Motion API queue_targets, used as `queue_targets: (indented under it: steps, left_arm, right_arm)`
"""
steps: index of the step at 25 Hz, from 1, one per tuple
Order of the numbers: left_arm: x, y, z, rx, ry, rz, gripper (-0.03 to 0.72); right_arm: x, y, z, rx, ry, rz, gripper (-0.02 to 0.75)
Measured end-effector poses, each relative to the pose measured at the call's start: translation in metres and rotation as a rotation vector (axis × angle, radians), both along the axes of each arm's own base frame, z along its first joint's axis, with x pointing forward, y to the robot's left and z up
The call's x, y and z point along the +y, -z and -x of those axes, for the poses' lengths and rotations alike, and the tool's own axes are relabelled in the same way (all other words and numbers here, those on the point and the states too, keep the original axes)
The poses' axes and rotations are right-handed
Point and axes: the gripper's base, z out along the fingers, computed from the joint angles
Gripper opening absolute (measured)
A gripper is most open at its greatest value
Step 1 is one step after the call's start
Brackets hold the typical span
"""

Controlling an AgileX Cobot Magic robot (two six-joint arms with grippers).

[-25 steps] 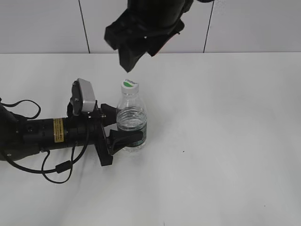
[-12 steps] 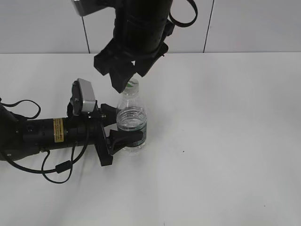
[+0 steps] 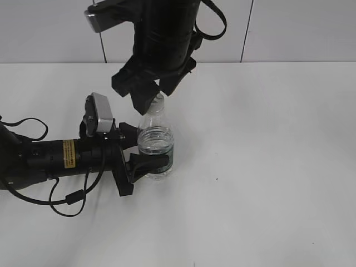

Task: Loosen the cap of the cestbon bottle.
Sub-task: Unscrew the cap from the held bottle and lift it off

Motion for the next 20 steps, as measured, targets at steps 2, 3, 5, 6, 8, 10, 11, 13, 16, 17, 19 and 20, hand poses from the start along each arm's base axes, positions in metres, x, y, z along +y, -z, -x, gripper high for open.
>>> queue_targets:
  steps: [2,3,5,6,8,10,11,13,16,17,19,20]
  left_arm:
    - [0.0,0.0,0.0,0.0,0.0,0.0,0.414]
    - [0.0,0.0,0.0,0.0,0.0,0.0,0.414]
    - [0.0,0.0,0.0,0.0,0.0,0.0,0.414]
    - [0.0,0.0,0.0,0.0,0.0,0.0,0.414]
    - [0.0,0.0,0.0,0.0,0.0,0.0,0.414]
    - [0.0,0.0,0.0,0.0,0.0,0.0,0.414]
    - [0.0,0.0,0.0,0.0,0.0,0.0,0.414]
    - [0.0,0.0,0.0,0.0,0.0,0.0,0.414]
    - [0.0,0.0,0.0,0.0,0.0,0.0,0.414]
    - [0.0,0.0,0.0,0.0,0.0,0.0,0.414]
    - [0.0,0.0,0.0,0.0,0.0,0.0,0.414]
    - [0.0,0.0,0.0,0.0,0.0,0.0,0.414]
  right_arm:
    - [0.001,-0.0047,-0.0009,-0.012,0.0,-0.012,0.48]
    - [0.0013,-0.0065,-0.0013,-0.016,0.0,-0.017,0.475]
    - [0.0016,-0.0081,-0.0016,-0.021,0.0,-0.02,0.457]
    - [0.0015,-0.0081,-0.0016,-0.02,0.001,-0.02,0.449]
    - [0.0015,-0.0081,-0.0016,-0.02,0.001,-0.02,0.44]
    - [0.0015,-0.0081,-0.0016,-0.02,0.001,-0.02,0.438]
    - [0.0015,-0.0081,-0.0016,-0.02,0.001,-0.02,0.437]
    - [0.0013,-0.0076,-0.0015,-0.019,0.001,-0.018,0.436]
    - [0.0012,-0.0076,-0.0017,-0.021,0.001,-0.016,0.436]
    - [0.0012,-0.0076,-0.0017,-0.021,0.001,-0.016,0.436]
    - [0.0012,-0.0076,-0.0017,-0.021,0.001,-0.016,0.436]
    - [0.0012,-0.0072,-0.0016,-0.02,0.001,-0.015,0.435]
